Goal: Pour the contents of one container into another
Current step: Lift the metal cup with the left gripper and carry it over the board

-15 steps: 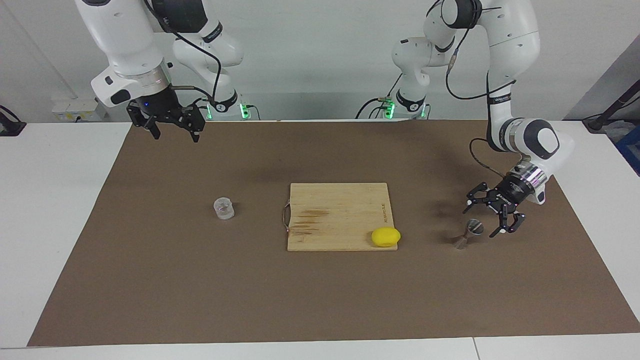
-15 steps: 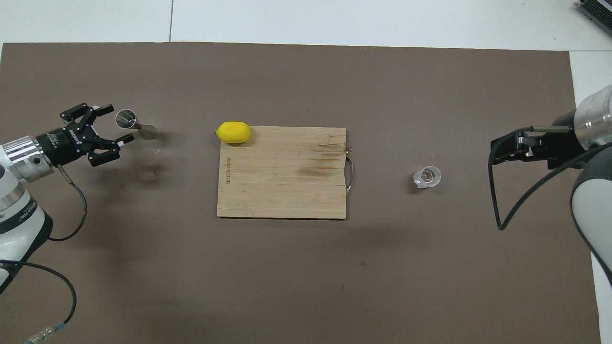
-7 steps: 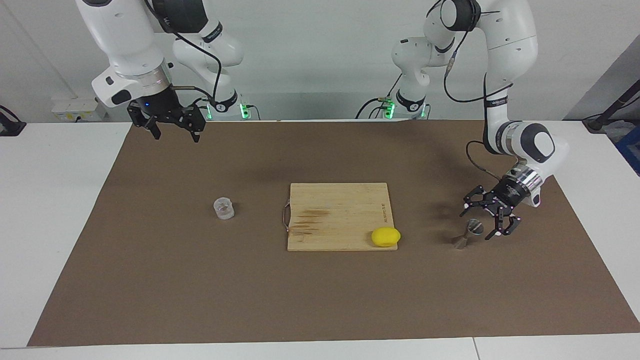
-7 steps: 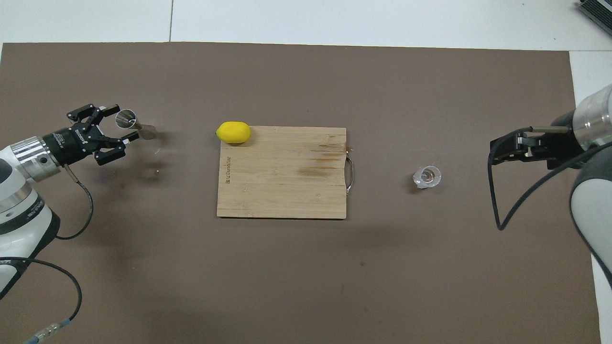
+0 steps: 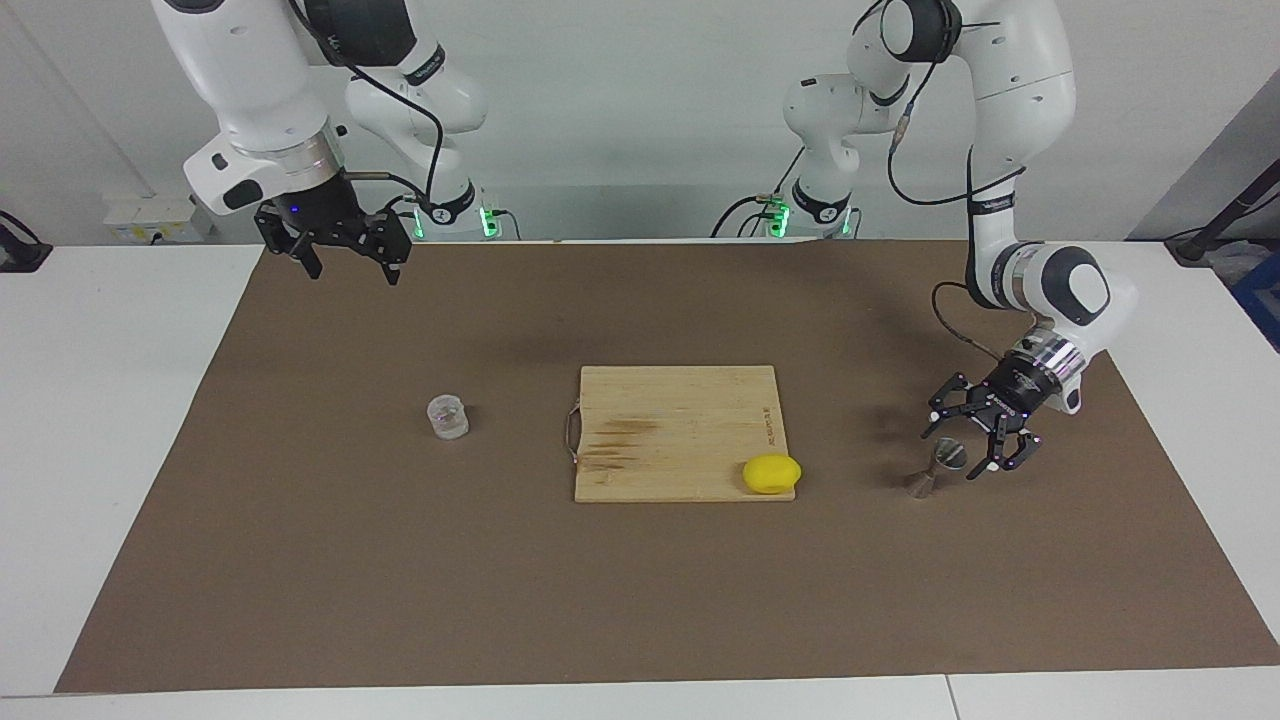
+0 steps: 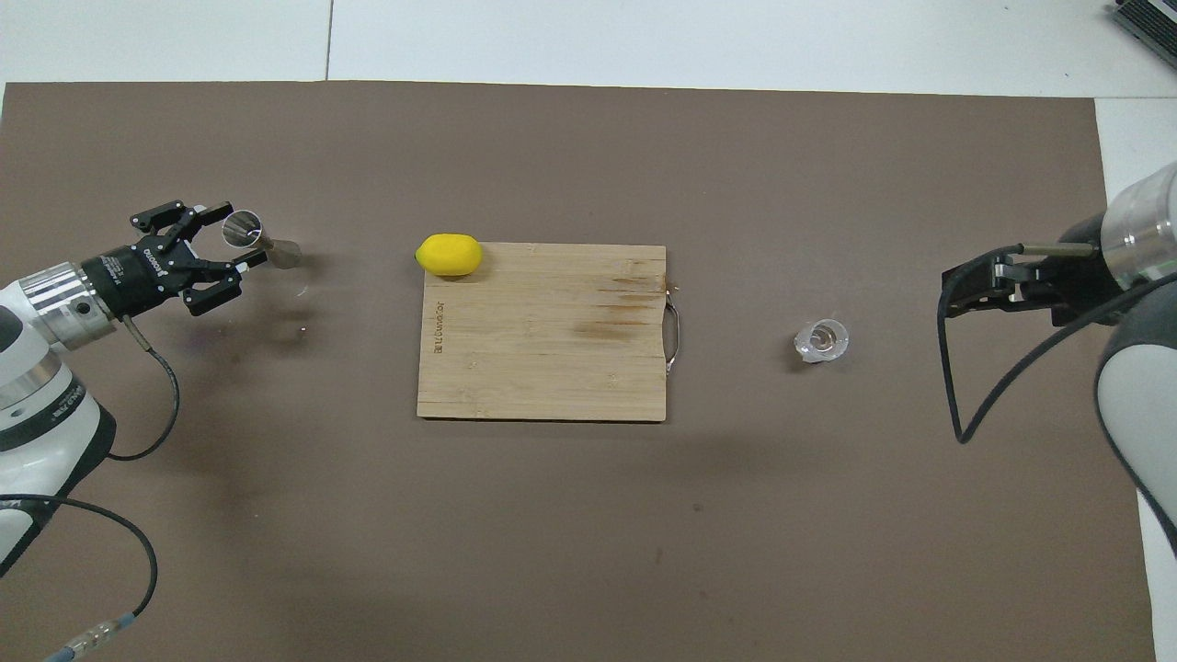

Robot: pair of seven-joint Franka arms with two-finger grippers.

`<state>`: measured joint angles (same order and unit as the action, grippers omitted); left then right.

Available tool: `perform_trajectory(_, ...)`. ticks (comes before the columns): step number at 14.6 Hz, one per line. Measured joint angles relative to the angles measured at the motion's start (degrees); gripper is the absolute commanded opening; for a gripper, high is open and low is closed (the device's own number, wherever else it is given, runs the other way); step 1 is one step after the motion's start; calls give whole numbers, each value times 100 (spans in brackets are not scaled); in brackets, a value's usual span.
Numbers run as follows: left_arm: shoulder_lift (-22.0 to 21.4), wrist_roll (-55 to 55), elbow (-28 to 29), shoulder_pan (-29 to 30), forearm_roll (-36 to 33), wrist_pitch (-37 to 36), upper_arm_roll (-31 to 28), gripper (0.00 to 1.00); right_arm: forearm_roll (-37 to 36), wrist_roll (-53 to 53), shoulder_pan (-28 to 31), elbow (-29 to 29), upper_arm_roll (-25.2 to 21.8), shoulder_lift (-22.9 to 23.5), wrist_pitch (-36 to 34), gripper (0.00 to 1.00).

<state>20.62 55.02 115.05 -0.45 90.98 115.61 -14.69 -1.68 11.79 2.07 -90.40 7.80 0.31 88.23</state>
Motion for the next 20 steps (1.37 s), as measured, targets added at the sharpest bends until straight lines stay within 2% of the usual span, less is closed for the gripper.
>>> perform_trajectory(1,0,0,0,0,4,3,0,0,0,0,-1,0,0,0,0,100)
perform_trajectory(10,0,-2,-221,-9,6,-66,51,0,0,0,-2,-7,0,0,0,100)
perform_trajectory(16,-119,17,-652,-108,6,-135,857,0,0,0,-3,-15,0,0,0,100)
perform_trajectory(20,-342,87,-688,-808,6,-59,1048,0,0,0,-6,-17,0,0,0,100)
